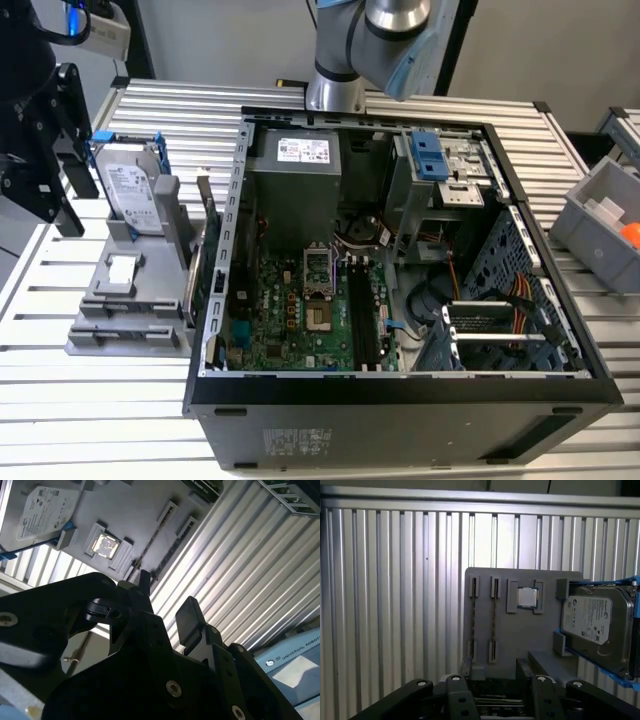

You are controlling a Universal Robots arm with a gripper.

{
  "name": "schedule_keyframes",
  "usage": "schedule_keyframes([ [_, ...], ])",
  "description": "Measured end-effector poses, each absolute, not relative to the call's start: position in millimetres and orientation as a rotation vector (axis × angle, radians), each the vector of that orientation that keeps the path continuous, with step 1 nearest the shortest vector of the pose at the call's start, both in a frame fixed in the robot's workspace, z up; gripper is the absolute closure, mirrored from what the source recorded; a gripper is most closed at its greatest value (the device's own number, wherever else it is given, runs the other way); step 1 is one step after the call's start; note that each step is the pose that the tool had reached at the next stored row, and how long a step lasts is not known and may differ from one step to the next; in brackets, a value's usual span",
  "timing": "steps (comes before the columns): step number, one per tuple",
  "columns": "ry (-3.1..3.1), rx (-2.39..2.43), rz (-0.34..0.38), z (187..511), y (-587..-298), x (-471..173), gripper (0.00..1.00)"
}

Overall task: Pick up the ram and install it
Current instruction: 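Pick up the ram and move it above insertion slot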

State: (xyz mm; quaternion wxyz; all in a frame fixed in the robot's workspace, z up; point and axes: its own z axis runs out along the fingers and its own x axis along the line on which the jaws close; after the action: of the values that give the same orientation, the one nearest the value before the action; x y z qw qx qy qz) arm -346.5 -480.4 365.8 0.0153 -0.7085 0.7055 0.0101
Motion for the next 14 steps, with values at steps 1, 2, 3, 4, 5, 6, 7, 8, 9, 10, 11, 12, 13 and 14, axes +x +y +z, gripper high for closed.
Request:
schedule_keyframes([
  [1, 2.195, -2.204, 0.031, 365.1, -480.4, -346.5, 0.0],
  [2, 2.195, -2.204, 0.031, 364.4, -480.3, -346.5, 0.0],
  [3, 2.195, -2.204, 0.031, 363.6, -480.3, -346.5, 0.0],
  [4, 2.195, -2.204, 0.031, 362.9, -480.4, -346.5, 0.0],
  [5, 2.195, -2.204, 0.031, 362.1, -480.3, -346.5, 0.0],
  [6, 2.195, -2.204, 0.031, 361.4, -480.3, -346.5, 0.0],
  [7, 2.195, -2.204, 0.031, 360.7, -480.3, -346.5, 0.0],
  [8, 2.195, -2.205, 0.031, 360.0, -480.4, -346.5, 0.0],
  [9, 2.195, -2.205, 0.032, 359.2, -480.3, -346.5, 0.0],
  [10, 2.195, -2.205, 0.032, 358.7, -480.3, -346.5, 0.0],
  [11, 2.195, -2.205, 0.032, 358.2, -480.3, -346.5, 0.0],
  [12, 2.196, -2.205, 0.032, 357.8, -480.3, -346.5, 0.0],
  [13, 2.196, -2.205, 0.032, 357.7, -480.3, -346.5, 0.0],
  [14, 2.196, -2.205, 0.032, 357.7, -480.4, -346.5, 0.0],
])
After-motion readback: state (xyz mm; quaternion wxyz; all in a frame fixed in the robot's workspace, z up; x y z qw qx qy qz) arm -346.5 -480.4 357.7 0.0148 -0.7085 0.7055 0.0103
